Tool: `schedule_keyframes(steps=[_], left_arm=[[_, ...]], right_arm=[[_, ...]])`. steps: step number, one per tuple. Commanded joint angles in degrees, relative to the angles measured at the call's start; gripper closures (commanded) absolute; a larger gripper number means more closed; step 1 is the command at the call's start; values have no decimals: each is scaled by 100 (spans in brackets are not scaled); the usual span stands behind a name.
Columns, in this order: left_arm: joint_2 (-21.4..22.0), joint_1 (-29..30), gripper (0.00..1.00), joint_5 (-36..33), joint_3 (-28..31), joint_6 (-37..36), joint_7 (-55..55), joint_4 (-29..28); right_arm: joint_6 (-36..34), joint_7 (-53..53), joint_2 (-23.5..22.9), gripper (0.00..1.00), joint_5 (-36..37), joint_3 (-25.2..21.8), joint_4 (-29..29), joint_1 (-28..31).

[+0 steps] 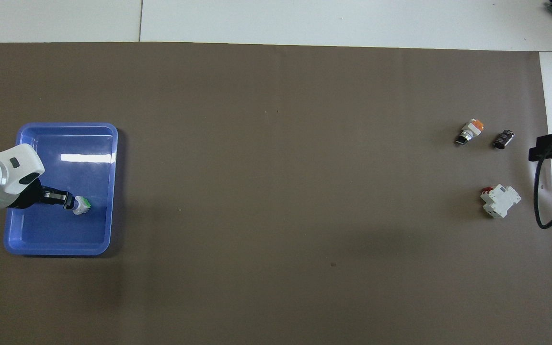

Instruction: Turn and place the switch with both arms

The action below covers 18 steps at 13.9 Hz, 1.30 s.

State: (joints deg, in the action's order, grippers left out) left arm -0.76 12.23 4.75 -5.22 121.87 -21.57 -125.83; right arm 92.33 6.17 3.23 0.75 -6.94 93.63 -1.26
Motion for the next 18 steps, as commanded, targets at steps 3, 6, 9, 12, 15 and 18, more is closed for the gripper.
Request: schedule_keyframes(steps=[3, 6, 9, 12, 15, 18], left_arm=[[-293, -159, 65, -141, 38, -654, -22, 829], [-477, -334, 64, -150, 56, -1426, 30, 1646], [-636, -606, 64, -412, 47, -2121, 503, 2385], [-645, -889, 64, -633, 47, -2561, 795, 2860], [-523, -880, 62, -633, 56, -3211, 786, 3388], [-382, -801, 61, -633, 108, -3896, 769, 3784]], right_arm=[[154, -81, 125, 0, -101, 17, 156, 56], [110, -64, 134, 0, -101, 17, 165, 30], [57, 86, 143, 0, -101, 52, 139, -6], [57, 182, 143, 0, -101, 52, 130, -6], [-66, 235, 152, 0, -101, 61, 130, -6], [-66, 235, 152, 0, -101, 61, 103, -6]])
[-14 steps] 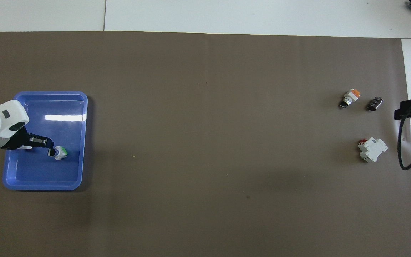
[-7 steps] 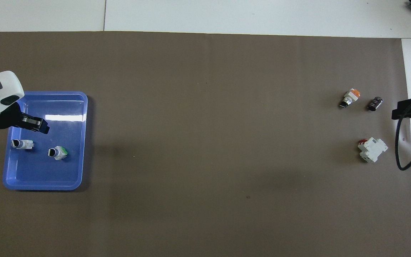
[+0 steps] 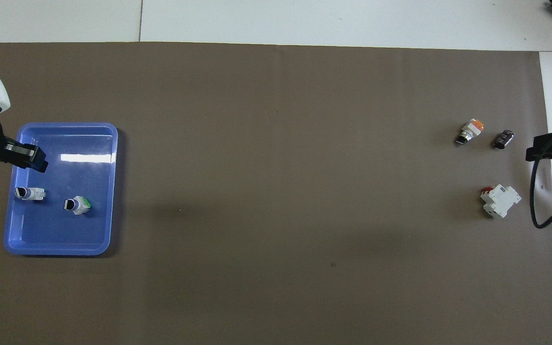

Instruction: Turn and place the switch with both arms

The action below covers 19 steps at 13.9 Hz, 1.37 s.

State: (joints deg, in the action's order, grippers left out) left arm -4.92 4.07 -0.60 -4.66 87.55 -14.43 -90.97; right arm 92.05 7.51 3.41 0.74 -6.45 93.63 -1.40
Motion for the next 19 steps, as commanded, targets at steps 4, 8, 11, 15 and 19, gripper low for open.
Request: schedule_keyframes(steps=[4, 8, 11, 15, 19], left_arm=[[386, 33, 46, -98, 105, -783, 54, 361], [580, -11, 0, -81, 97, -661, 212, 299], [572, -46, 0, -10, 79, -294, 371, 282], [571, -55, 0, 34, 70, 594, 336, 89], [572, -73, 0, 34, 70, 728, 336, 53]], right_arm=[[-126, 110, 134, 0, -101, 30, 85, -9], [-460, 136, 151, 0, -83, 170, 59, -97], [-478, 303, 239, 0, -92, 197, 85, -80], [-478, 303, 231, 0, -74, 188, 59, -62], [-452, 295, 248, 0, -74, 188, 68, -62]])
